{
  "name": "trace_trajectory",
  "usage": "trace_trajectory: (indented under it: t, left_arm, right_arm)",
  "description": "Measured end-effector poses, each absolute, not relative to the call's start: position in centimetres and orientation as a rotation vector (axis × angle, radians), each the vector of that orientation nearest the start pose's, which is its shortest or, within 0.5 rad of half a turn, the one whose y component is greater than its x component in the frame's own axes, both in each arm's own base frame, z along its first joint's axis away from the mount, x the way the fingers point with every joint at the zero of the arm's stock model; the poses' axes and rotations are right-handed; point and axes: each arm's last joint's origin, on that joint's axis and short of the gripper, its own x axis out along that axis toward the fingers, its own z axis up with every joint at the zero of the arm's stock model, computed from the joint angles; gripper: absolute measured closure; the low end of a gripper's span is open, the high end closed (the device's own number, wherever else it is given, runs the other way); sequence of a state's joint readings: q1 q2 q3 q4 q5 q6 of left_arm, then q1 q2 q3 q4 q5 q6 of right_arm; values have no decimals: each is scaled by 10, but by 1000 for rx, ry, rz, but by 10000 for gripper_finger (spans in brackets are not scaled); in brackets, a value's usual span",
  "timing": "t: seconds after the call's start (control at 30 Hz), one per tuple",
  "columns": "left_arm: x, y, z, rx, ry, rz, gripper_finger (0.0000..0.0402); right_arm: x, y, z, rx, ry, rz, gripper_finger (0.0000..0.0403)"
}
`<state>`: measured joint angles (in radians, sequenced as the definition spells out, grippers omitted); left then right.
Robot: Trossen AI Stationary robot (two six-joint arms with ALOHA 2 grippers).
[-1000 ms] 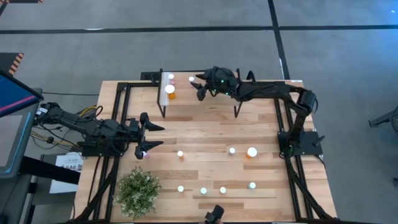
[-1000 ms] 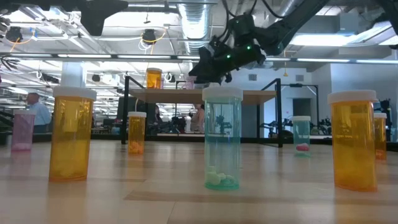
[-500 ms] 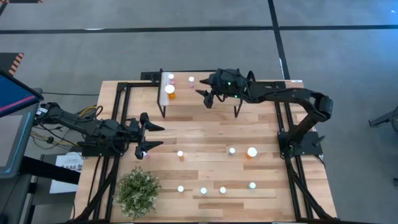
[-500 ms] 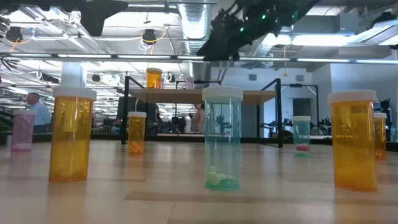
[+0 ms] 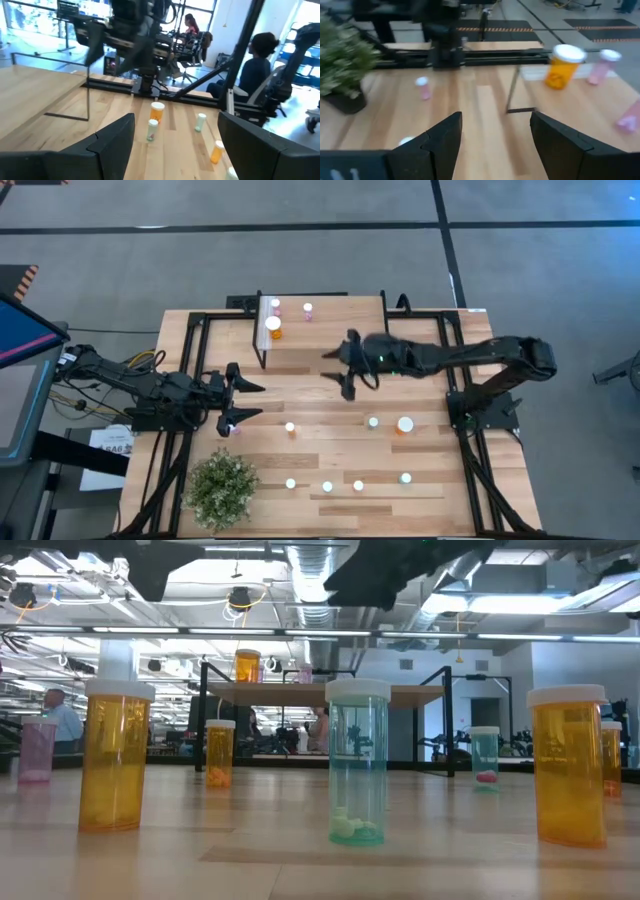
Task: Pick and place medicine bottles onto shelf by color
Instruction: Put the large orange pill bottle on the shelf
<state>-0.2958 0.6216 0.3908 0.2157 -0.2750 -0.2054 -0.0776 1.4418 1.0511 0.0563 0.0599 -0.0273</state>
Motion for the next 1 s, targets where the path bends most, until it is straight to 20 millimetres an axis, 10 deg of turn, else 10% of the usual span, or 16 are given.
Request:
trace_trajectory:
  t: [0.4,1.0]
  left_arm:
    - [149,-38,253,-257,74,-29,129]
    - [149,-37,262,-213,-25,-21,129]
  right_arm:
    - [312,45,278,-23,495,57,142]
    - [270,63,253,182,1092,-79,143]
